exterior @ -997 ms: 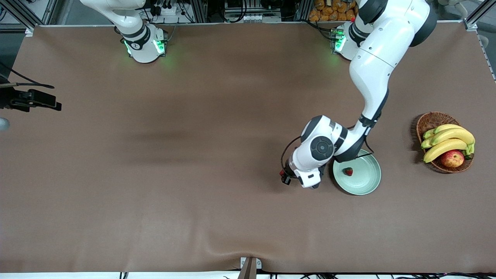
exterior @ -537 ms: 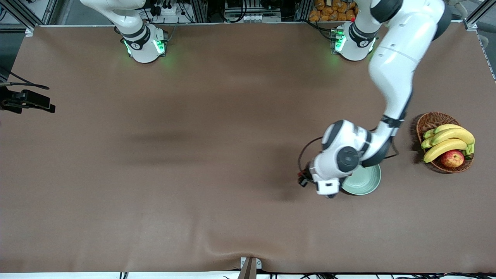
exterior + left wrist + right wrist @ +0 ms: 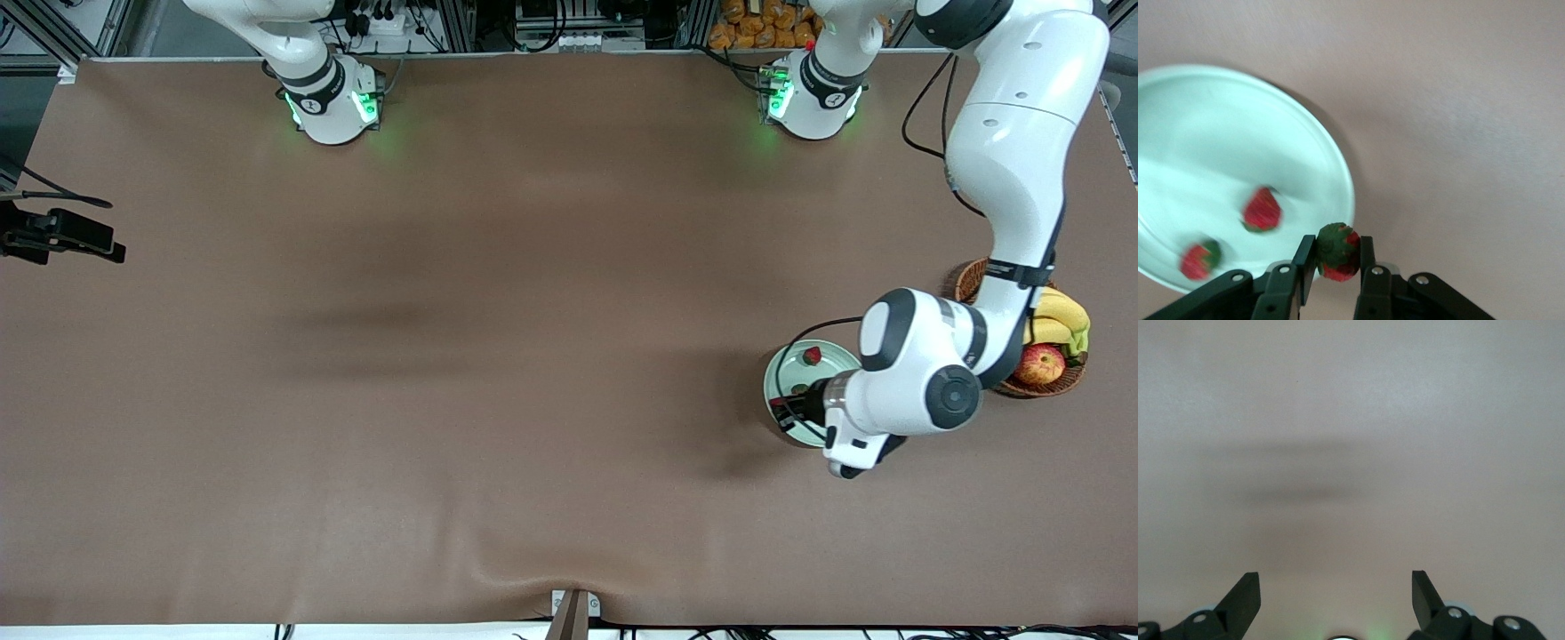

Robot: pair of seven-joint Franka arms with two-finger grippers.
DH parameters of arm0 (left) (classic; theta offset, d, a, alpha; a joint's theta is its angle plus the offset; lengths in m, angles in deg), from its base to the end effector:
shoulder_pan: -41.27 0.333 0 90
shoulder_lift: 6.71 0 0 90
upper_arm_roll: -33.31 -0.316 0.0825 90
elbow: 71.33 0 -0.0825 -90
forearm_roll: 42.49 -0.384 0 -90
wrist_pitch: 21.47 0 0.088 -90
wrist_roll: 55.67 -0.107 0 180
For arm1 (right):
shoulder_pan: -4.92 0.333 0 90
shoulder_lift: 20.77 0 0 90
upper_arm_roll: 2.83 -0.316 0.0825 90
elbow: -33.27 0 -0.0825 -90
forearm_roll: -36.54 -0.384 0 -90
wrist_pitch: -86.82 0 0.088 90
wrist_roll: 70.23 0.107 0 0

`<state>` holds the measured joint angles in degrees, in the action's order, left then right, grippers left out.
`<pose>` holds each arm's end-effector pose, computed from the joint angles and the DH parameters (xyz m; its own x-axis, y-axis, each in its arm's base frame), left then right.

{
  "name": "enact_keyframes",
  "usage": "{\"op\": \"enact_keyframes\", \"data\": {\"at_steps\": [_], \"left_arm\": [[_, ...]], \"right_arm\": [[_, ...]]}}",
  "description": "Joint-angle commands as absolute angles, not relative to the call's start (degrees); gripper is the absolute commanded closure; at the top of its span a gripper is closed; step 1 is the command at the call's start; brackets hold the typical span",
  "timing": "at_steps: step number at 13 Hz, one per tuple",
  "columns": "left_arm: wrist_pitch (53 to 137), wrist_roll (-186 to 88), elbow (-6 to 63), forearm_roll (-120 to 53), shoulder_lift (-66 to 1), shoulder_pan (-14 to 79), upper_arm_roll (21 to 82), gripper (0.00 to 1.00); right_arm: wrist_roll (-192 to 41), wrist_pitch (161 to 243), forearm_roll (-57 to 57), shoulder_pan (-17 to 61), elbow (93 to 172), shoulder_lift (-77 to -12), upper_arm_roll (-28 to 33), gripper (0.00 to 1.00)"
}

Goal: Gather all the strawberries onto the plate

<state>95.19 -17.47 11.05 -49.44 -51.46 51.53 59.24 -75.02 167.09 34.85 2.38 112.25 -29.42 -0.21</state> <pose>0.6985 -0.1274 0.2518 0.8912 0.3991 -0.2157 0.4263 -0.8993 0.0978 0.5810 -0.0467 0.6140 0.9921 -0.0011 -0.1256 -0.0054 -0.9994 -0.0332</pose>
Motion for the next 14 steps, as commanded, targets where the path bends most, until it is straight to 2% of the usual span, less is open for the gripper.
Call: {"op": "enact_keyframes", "data": {"at_steps": [1,2,3,4,5,7,12,14], "left_arm": [[93.2,-27.2,11.7,-52.6,-50.7,54.6,59.9,0.62],[93.1,-31.1,11.8,-54.0,-50.6,55.6,59.9,0.44],[92.6,-35.2,11.9,-55.9,-50.1,56.7,59.9,0.33],[92.5,-38.9,11.9,-56.8,-50.0,58.3,59.9,0.06],[92.4,-41.7,11.9,-56.9,-49.4,60.1,60.2,0.0],[91.8,-45.4,12.0,-57.3,-45.8,61.0,60.1,0.0],[83.4,-45.9,11.9,-58.7,-31.7,60.3,60.7,0.0],[77.8,-46.3,11.8,-58.0,-26.3,61.0,62.9,0.0]], "right_arm": [[-74.4,167.5,35.6,1.5,112.5,-29.2,-1.1,0.0],[-74.4,167.6,35.7,1.6,112.5,-29.3,-1.1,0.0],[-74.4,167.6,35.7,1.7,112.5,-29.3,-1.1,0.0],[-74.4,168.0,35.7,1.7,112.6,-29.5,-1.1,0.0],[-74.4,168.9,35.7,1.7,112.7,-29.6,-1.1,0.0],[-74.5,168.6,35.7,1.4,112.9,-29.7,-1.1,0.0],[-74.9,168.6,35.7,1.5,112.7,-30.0,-1.1,0.0],[-75.0,168.6,35.7,1.5,112.5,-29.6,-1.1,0.0]]}}
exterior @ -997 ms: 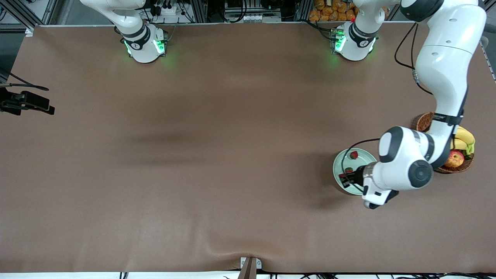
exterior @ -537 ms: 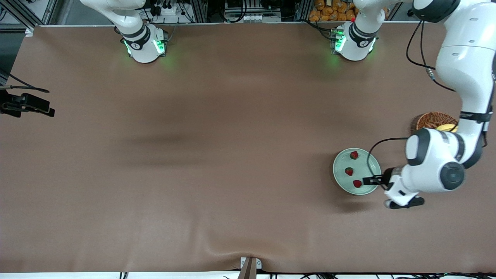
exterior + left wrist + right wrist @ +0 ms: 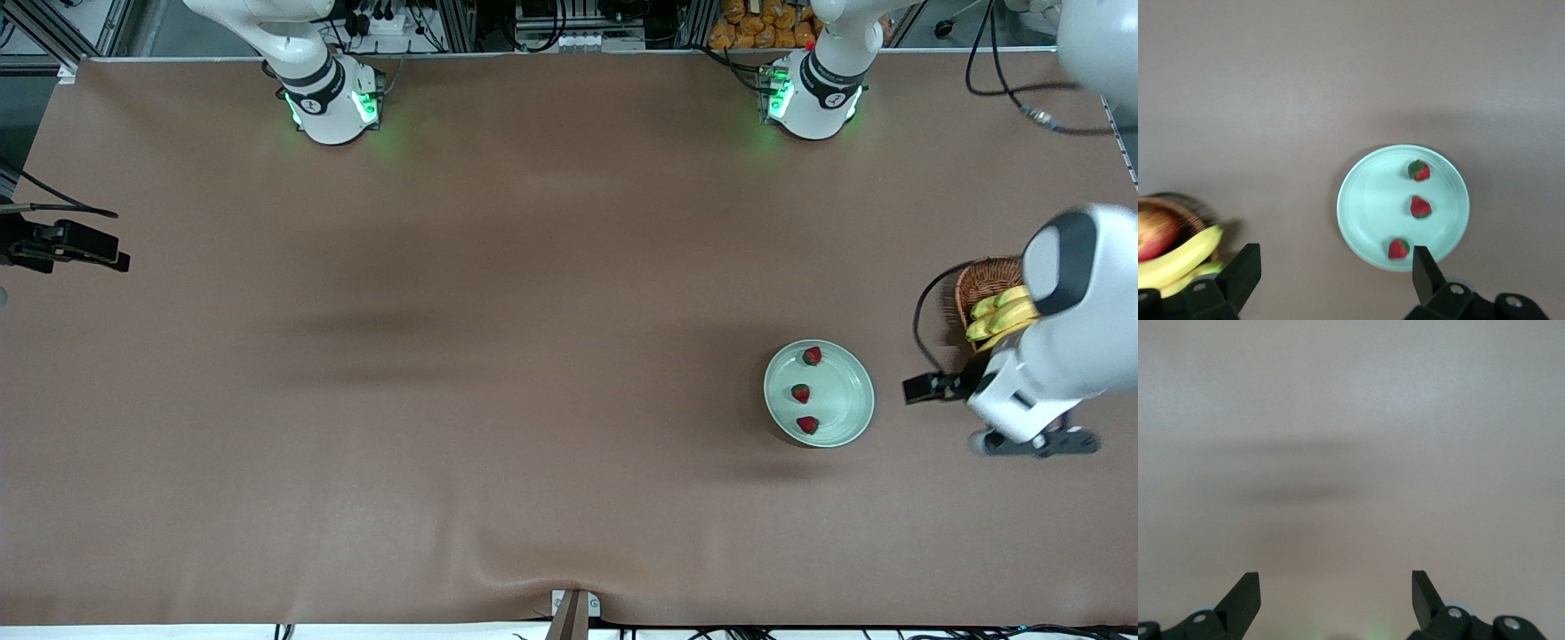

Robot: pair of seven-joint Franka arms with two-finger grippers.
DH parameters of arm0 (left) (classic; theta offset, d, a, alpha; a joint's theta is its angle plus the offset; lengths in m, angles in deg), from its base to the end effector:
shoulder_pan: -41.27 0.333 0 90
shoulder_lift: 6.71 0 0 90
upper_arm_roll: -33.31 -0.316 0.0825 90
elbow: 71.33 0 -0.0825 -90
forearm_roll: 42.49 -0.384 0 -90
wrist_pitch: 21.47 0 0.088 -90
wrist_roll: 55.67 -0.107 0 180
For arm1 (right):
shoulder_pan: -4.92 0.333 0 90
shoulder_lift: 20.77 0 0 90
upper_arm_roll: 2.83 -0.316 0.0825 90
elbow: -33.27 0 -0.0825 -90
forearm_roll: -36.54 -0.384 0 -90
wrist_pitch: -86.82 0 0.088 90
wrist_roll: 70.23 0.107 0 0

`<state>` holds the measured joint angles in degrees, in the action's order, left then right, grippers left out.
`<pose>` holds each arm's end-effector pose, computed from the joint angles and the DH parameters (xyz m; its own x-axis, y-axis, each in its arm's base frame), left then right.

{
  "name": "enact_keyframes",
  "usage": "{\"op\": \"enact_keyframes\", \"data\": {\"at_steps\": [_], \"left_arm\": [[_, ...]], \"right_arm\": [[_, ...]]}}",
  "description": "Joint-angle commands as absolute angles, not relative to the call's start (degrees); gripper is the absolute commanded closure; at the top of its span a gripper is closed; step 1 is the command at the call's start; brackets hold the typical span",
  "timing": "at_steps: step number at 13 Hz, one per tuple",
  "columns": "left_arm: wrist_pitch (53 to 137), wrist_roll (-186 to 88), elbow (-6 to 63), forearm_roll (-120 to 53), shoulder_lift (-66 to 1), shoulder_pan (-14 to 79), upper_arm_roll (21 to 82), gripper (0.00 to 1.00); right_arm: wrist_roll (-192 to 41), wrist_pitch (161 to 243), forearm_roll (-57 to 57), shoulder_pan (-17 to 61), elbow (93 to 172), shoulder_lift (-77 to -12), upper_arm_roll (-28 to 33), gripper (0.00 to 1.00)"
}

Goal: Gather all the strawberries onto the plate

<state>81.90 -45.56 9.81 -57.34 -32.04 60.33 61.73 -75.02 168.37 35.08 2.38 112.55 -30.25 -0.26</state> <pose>0.6793 -0.0327 0.4697 1.0000 -0.0069 0.0066 -0.0066 -0.9989 -0.0465 0.5875 -0.0471 0.6048 0.9924 -0.0015 -0.1234 -0.0050 -0.9996 -0.0285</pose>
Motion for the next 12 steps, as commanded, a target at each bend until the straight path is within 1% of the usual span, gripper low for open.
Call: {"op": "enact_keyframes", "data": {"at_steps": [1,2,4,5,7,8,9,11,12], "left_arm": [[73.0,-46.3,11.8,-57.4,-22.3,60.9,63.5,0.0],[68.7,-46.2,11.9,-55.6,-19.0,61.0,63.8,0.0],[62.8,-46.3,12.2,-48.0,-14.4,62.4,63.4,0.0],[62.1,-46.4,12.5,-45.8,-12.8,64.0,63.5,0.0],[63.2,-46.5,13.3,-45.0,-10.9,63.9,63.2,0.0],[63.4,-46.5,13.3,-44.9,-10.2,62.8,61.5,0.0],[63.4,-46.9,13.3,-44.9,-9.4,58.5,55.8,0.0],[63.2,-51.8,14.3,-43.8,-7.4,48.2,42.2,0.0],[63.2,-53.6,15.1,-43.0,-6.8,44.8,37.2,0.0]], "right_arm": [[-75.0,168.6,35.8,1.6,112.5,-29.6,-1.1,0.0],[-75.0,168.6,36.2,1.6,112.5,-29.6,-1.1,0.0],[-74.8,168.9,37.7,1.9,112.5,-29.6,-1.2,0.0],[-74.7,168.8,37.7,1.9,112.5,-29.6,-1.2,0.0],[-74.5,168.9,37.6,1.8,112.5,-29.7,-1.2,0.0],[-74.4,169.0,37.2,1.8,112.5,-29.8,-1.2,0.0],[-74.3,169.1,36.9,1.7,112.5,-29.8,-1.2,0.0],[-74.2,169.1,36.7,1.7,112.5,-29.8,-1.2,0.0],[-74.2,169.1,36.6,1.6,112.5,-29.8,-1.2,0.0]]}}
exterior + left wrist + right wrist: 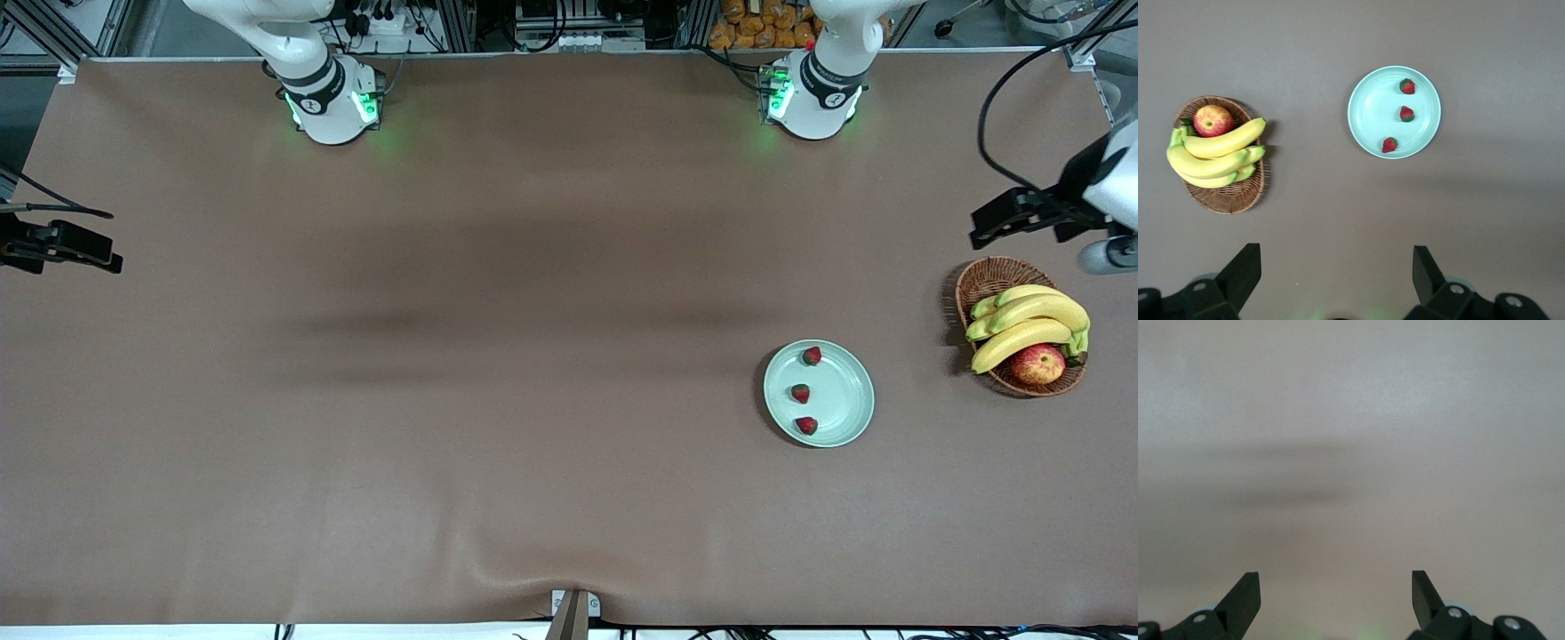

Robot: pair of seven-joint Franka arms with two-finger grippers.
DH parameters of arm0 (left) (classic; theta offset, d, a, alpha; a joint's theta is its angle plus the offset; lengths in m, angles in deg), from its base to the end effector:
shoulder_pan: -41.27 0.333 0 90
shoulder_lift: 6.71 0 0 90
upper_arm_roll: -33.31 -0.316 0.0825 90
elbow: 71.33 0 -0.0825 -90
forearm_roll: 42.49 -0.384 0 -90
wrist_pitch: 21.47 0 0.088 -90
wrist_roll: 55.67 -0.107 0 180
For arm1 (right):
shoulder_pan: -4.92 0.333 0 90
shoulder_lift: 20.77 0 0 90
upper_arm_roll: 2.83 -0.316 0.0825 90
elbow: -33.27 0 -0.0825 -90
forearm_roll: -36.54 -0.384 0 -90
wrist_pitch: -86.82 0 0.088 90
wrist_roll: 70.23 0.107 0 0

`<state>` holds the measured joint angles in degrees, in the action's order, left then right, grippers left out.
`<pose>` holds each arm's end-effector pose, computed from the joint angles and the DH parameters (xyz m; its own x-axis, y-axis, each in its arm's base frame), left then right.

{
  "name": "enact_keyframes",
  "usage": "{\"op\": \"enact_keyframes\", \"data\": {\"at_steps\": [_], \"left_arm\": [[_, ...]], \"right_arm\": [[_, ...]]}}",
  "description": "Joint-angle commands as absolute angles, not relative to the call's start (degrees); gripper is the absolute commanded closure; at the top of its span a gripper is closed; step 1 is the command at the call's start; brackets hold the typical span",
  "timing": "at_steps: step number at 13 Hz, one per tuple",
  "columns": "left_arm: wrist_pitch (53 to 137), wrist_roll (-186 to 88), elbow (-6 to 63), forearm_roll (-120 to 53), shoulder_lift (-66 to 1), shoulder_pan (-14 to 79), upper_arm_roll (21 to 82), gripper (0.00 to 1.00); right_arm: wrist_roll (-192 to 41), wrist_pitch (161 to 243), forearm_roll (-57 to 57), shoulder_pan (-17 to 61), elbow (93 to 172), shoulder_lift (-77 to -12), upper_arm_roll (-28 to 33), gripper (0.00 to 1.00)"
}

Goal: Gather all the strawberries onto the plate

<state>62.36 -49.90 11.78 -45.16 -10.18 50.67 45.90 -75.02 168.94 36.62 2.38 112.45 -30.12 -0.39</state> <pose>0.5618 -0.0217 0.6384 0.9978 0.0498 -0.0429 0.0482 -0.9981 -0.0378 0.5879 -0.0492 0.6076 0.9937 -0.0032 -0.1118 -0.0033 -1.0000 -0.0010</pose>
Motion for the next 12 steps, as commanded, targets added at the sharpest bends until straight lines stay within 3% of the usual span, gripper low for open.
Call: {"op": "enact_keyframes", "data": {"at_steps": [1,6,12], "left_arm": [[63.2,-54.0,15.9,-42.7,-6.4,42.4,34.0,0.0],[64.7,-54.3,21.2,-42.7,-1.6,41.5,33.0,0.0],[63.9,-53.1,20.5,-43.5,-2.0,39.4,33.0,0.0]], "right_arm": [[-74.2,169.2,36.6,1.6,112.5,-29.8,-1.2,0.0],[-74.2,169.3,35.5,1.4,112.5,-29.8,-1.2,0.0],[-74.5,169.8,36.1,1.5,112.5,-29.8,-1.1,0.0]]}}
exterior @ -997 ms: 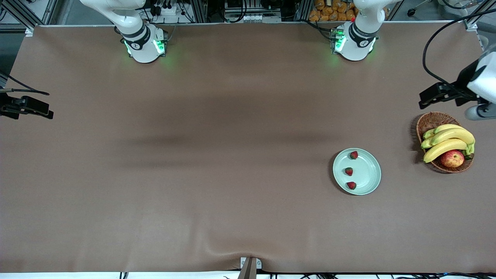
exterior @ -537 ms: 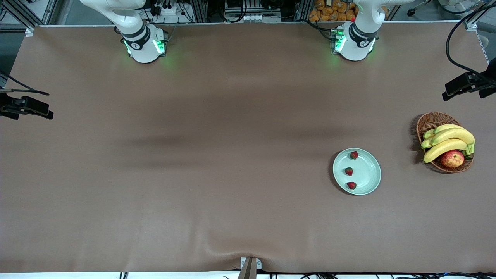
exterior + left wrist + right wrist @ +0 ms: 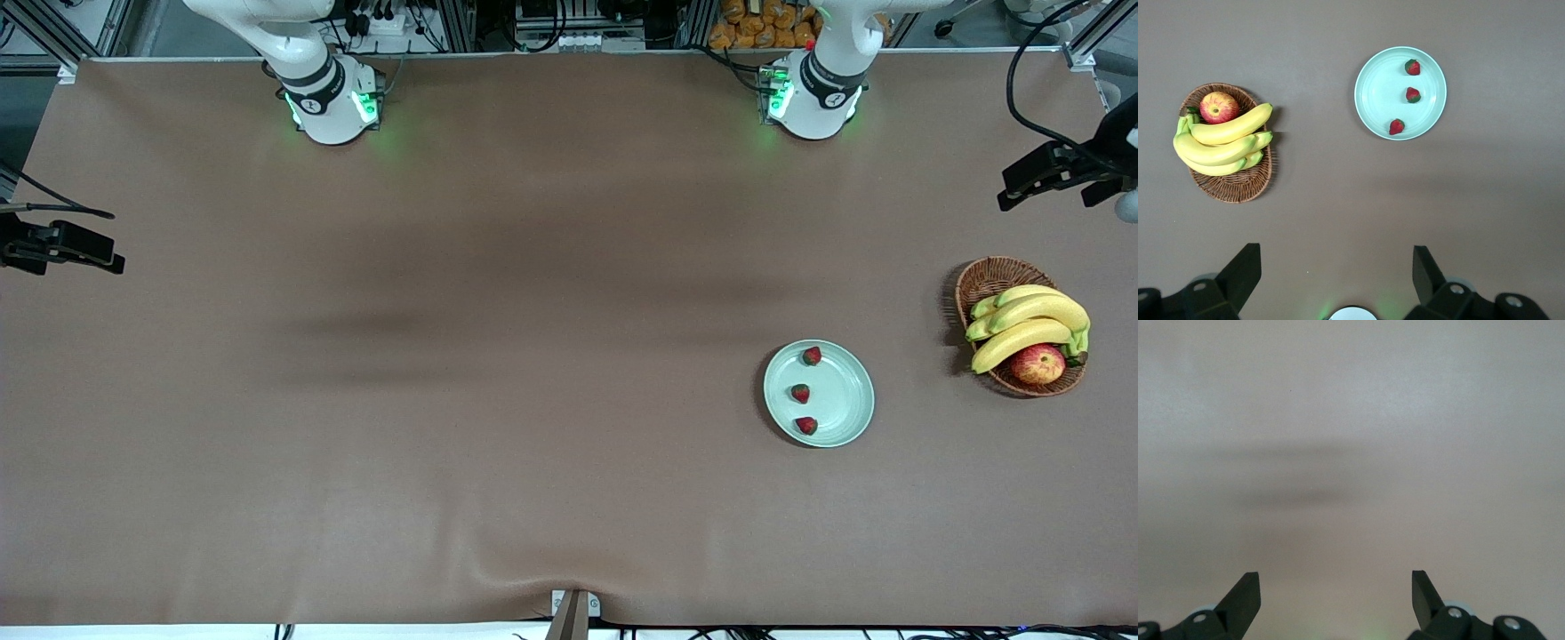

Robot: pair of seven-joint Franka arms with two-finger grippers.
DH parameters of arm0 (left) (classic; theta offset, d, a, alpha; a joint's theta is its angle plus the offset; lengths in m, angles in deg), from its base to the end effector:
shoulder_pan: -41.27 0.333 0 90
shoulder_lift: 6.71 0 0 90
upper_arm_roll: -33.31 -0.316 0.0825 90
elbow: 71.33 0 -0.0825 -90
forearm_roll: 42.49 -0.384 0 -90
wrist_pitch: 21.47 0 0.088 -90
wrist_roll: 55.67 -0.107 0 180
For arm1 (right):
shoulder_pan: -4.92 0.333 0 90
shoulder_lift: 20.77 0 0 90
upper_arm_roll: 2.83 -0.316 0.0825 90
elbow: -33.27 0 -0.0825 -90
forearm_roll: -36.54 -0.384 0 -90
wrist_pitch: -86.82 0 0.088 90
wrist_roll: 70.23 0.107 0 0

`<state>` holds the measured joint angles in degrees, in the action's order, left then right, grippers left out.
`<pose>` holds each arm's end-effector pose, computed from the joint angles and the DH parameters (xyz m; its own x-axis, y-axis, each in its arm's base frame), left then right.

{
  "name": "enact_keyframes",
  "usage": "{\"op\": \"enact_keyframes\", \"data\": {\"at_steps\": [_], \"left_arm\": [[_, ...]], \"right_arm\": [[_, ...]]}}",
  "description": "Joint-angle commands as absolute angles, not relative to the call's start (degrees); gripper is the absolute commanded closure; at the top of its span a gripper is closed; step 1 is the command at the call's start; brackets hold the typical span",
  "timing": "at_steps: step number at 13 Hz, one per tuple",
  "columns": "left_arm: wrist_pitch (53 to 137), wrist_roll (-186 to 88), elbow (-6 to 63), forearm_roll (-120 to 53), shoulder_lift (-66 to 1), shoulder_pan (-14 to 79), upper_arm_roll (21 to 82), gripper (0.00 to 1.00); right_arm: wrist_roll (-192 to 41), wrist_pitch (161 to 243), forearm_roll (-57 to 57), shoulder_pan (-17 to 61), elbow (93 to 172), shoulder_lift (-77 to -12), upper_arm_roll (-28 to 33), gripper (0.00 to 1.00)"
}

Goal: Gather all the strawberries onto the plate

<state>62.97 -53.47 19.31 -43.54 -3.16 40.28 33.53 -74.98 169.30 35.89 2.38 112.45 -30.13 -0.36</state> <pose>0.5250 -0.0091 0.6445 0.9988 0.0191 -0.0455 0.0182 -0.9996 -0.0203 0.5888 -0.0480 0.6080 0.9945 -0.0027 -0.1047 -0.0041 -0.9999 -0.0130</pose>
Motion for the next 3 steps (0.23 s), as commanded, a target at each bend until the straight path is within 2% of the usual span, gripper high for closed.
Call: {"op": "enact_keyframes", "data": {"at_steps": [1,3], "left_arm": [[63.9,-53.1,20.3,-43.5,-2.0,39.3,33.0,0.0],[63.9,-53.2,20.2,-43.5,-1.9,39.3,33.0,0.0]], "right_arm": [[-74.5,170.0,36.1,1.5,112.5,-29.8,-1.1,0.0],[-74.5,169.9,36.0,1.5,112.5,-29.7,-1.1,0.0]]}}
